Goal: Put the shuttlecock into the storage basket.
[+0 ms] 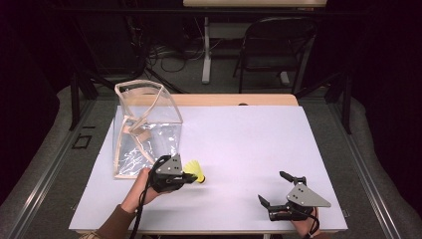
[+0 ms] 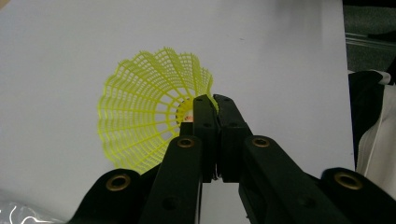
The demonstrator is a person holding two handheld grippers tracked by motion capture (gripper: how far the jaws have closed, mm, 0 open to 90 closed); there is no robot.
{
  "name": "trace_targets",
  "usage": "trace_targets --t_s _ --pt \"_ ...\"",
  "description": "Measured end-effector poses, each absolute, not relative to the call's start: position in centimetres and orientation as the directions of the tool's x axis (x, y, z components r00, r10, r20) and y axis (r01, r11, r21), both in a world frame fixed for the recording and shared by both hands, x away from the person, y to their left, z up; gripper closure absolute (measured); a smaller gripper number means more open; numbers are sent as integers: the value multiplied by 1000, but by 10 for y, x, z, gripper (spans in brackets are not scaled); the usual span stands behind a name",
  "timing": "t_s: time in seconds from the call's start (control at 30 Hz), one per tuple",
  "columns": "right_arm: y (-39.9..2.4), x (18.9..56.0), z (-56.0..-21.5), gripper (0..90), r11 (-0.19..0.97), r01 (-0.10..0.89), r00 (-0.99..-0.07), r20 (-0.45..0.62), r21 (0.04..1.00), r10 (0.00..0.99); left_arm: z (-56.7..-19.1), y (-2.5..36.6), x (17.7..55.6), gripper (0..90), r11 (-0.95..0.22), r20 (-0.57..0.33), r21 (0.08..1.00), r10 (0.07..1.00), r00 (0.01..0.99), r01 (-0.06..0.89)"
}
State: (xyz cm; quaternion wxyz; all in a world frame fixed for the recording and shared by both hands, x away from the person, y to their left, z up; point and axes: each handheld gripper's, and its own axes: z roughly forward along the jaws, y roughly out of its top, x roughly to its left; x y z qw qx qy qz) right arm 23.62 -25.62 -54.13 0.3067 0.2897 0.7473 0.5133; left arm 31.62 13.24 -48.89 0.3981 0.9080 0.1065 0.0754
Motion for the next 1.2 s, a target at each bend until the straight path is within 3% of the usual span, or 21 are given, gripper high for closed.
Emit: trace_targets --t_s 1.2 --pt "-259 237 -543 0 312 124 -653 -159 942 741 -453 129 314 888 -666 163 744 269 949 62"
